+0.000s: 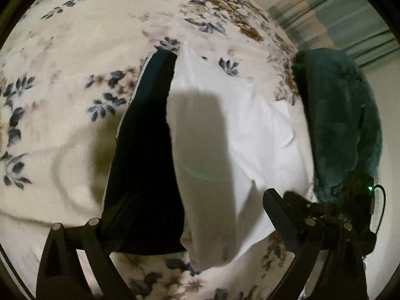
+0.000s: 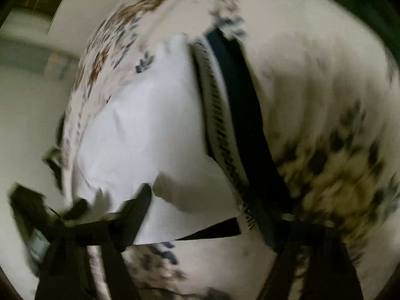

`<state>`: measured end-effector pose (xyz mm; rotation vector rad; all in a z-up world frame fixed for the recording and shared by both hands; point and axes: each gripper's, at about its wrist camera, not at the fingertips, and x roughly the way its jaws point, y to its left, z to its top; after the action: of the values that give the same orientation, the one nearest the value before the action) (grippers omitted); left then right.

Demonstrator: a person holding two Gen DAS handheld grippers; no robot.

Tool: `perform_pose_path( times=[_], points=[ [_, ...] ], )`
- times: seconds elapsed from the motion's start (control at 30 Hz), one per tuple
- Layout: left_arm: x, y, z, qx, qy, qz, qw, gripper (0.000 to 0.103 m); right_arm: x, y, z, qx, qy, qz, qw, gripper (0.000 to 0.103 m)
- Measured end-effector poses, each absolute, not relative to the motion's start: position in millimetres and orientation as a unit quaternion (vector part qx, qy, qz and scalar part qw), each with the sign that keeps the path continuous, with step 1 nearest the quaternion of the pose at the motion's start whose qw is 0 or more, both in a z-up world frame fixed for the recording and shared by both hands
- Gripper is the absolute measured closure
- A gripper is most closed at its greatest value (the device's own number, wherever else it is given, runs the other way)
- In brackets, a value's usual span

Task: Fold small clothes
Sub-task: 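Lower the folded shirt onto the bed and open both grippers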

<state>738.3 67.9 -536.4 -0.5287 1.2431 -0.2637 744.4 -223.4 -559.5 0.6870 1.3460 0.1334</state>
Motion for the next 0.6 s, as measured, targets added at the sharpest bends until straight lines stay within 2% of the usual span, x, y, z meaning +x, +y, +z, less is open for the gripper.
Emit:
perform_pose_path(
  times=[0.03, 0.1, 0.2, 0.3, 0.37, 0.4, 0.43, 0.47, 0.5, 0.53, 0.6],
  points=[
    [738, 69, -534, -0.249, 0.564, -0.122, 0.778, 0.029, 740, -224, -560, 0.324, 0.606, 0.068, 0.724, 0.079],
    [741, 72, -525, -0.248, 0.553, -0.125, 0.785, 0.082, 733, -221, -555, 0.323, 0.6, 0.082, 0.727, 0.087],
    [751, 79, -516, -0.248, 0.551, -0.125, 0.787, 0.083, 721, -218, -549, 0.32, 0.6, 0.094, 0.727, 0.09],
    [752, 75, -515, -0.226, 0.564, -0.136, 0.782, 0.079, 719, -221, -550, 0.294, 0.611, 0.069, 0.732, 0.09],
    [749, 67, -508, -0.197, 0.565, -0.134, 0.79, 0.08, 719, -214, -540, 0.236, 0.618, 0.039, 0.749, 0.077],
    [746, 63, -503, -0.184, 0.562, -0.133, 0.795, 0.076, 719, -207, -532, 0.191, 0.62, 0.021, 0.761, 0.058],
    [743, 59, -499, -0.17, 0.564, -0.129, 0.798, 0.062, 718, -201, -524, 0.152, 0.618, 0.006, 0.772, 0.036],
    [740, 55, -496, -0.156, 0.563, -0.125, 0.802, 0.051, 716, -196, -516, 0.127, 0.613, -0.002, 0.78, 0.026],
    [737, 50, -490, -0.134, 0.558, -0.117, 0.81, 0.023, 711, -191, -507, 0.103, 0.605, -0.012, 0.789, 0.015],
    [732, 46, -483, -0.114, 0.551, -0.105, 0.82, 0.004, 705, -188, -498, 0.083, 0.596, -0.024, 0.798, 0.011],
    [721, 40, -469, -0.088, 0.536, -0.094, 0.834, 0.003, 695, -184, -479, 0.05, 0.582, -0.046, 0.81, 0.006]
  ],
)
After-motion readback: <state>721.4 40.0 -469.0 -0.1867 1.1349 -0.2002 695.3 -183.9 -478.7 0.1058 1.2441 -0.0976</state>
